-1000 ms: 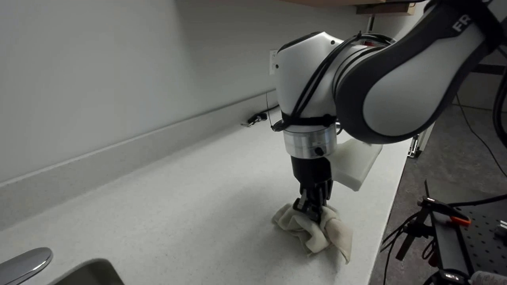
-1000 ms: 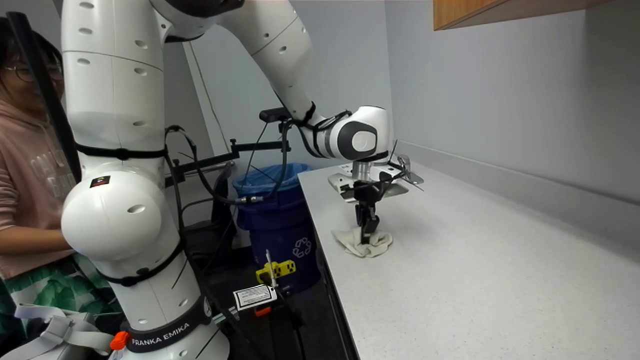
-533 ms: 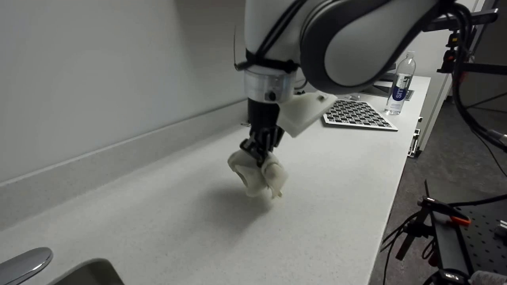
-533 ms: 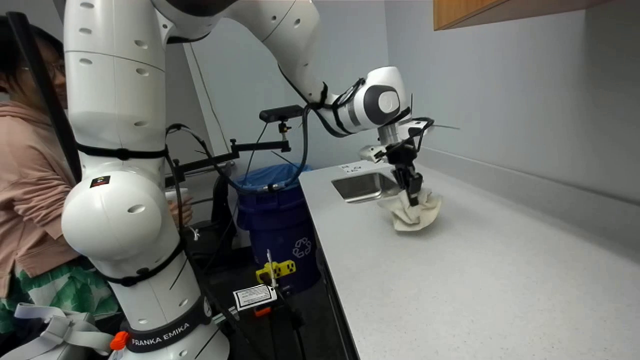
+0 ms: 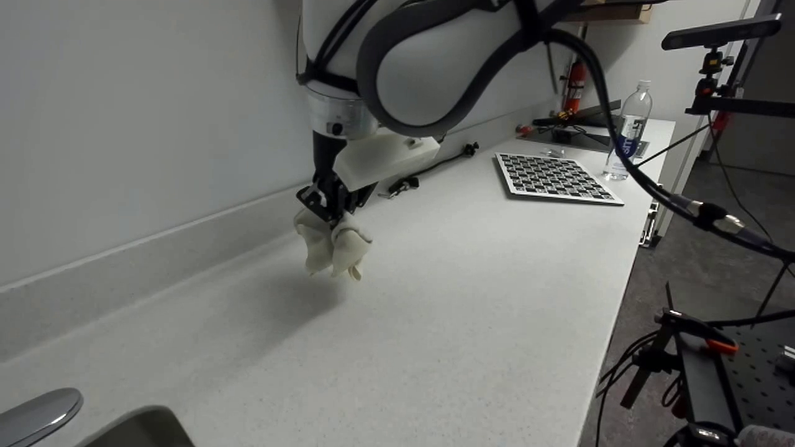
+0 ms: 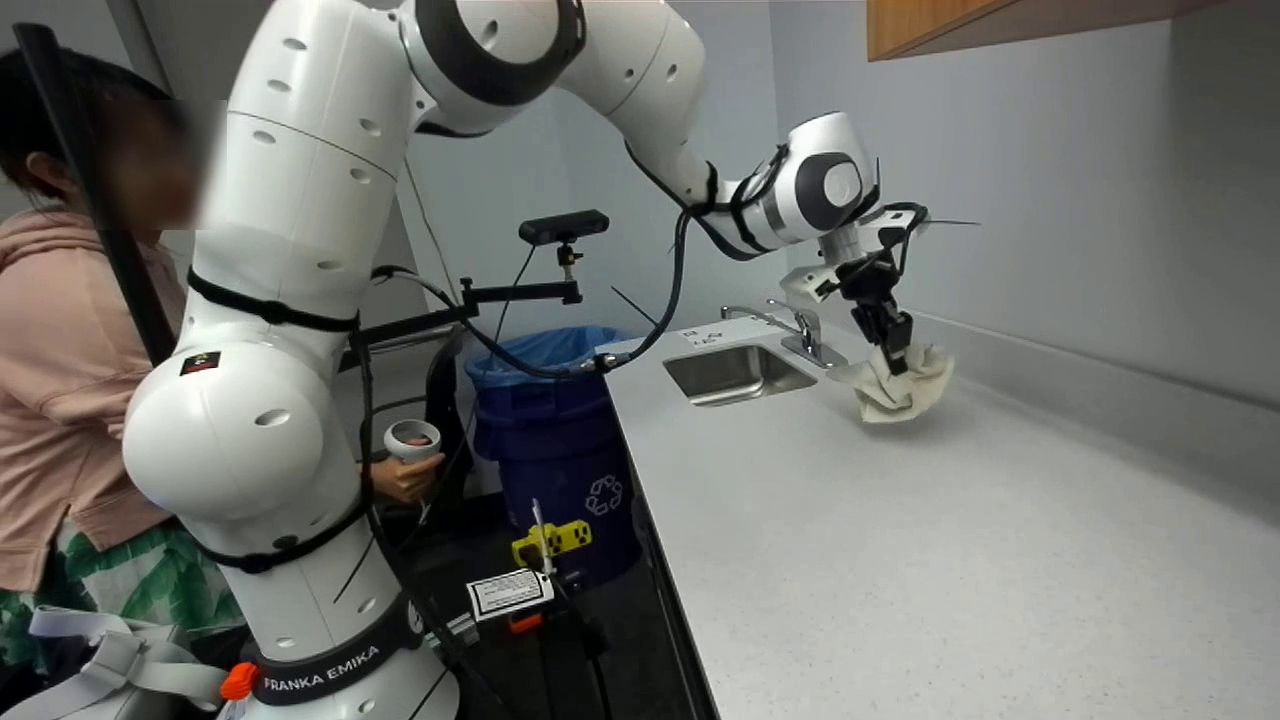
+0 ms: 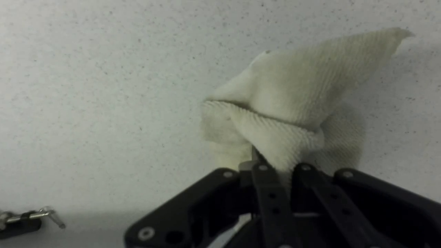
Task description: Use the cloth to wipe the table.
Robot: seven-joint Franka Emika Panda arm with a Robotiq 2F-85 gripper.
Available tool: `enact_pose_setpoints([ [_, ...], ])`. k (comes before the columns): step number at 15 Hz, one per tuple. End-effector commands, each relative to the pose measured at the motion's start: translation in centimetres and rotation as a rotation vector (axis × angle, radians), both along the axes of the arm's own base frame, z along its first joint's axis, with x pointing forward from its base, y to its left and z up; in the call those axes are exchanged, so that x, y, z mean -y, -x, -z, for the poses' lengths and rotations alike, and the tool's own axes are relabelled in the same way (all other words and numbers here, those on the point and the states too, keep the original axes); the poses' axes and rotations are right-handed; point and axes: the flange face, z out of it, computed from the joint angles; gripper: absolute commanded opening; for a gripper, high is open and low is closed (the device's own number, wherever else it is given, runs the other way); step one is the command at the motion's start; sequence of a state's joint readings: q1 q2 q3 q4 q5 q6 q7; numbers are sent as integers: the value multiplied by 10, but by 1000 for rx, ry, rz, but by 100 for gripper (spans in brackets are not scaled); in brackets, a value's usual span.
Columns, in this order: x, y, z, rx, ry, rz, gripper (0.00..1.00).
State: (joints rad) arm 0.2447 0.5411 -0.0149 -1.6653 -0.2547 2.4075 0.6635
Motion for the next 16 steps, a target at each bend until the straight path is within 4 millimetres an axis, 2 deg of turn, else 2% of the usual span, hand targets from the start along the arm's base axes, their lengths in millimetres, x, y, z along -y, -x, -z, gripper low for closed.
enact_pose_setpoints([
  [1,-9,-43,27,-62,-96,49,2],
  [4,-16,-58,51,-121,-159,95,2],
  [8,-27,-60,75,-192,-166,118,2],
  [10,-13,-44,96,-230,-139,103,2],
  [12,-11,-25,112,-267,-117,74,2],
  [16,-9,16,121,-331,-107,39,2],
])
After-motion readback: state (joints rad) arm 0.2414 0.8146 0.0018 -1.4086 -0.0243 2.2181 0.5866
